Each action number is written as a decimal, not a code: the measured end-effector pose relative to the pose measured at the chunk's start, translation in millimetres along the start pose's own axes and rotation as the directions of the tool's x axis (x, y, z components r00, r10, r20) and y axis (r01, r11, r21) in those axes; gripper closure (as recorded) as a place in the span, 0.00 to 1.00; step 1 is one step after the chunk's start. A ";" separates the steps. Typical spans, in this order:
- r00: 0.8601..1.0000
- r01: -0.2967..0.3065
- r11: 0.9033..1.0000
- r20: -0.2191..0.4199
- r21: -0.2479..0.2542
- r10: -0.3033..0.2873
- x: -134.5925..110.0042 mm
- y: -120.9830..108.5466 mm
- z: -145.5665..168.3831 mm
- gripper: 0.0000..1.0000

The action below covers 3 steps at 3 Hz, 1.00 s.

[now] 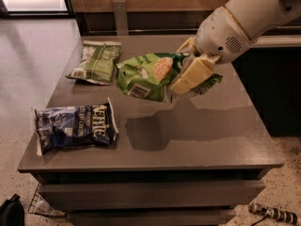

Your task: Move green rice chip bag near blue chip bag

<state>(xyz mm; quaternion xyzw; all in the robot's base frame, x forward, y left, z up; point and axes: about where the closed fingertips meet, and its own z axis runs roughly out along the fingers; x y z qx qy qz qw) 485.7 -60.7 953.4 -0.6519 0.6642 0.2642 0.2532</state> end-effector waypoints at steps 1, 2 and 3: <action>1.000 0.002 1.000 0.001 0.002 -0.002 -1.5 -0.6 1.2 0.04; 1.000 0.003 1.000 0.002 0.003 -0.003 -2.4 -1.0 1.9 0.00; 1.000 0.003 1.000 0.002 0.003 -0.003 -2.4 -1.0 1.9 0.00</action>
Offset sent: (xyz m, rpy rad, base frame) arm 0.0006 0.0017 0.0001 0.0013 -0.0025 0.0001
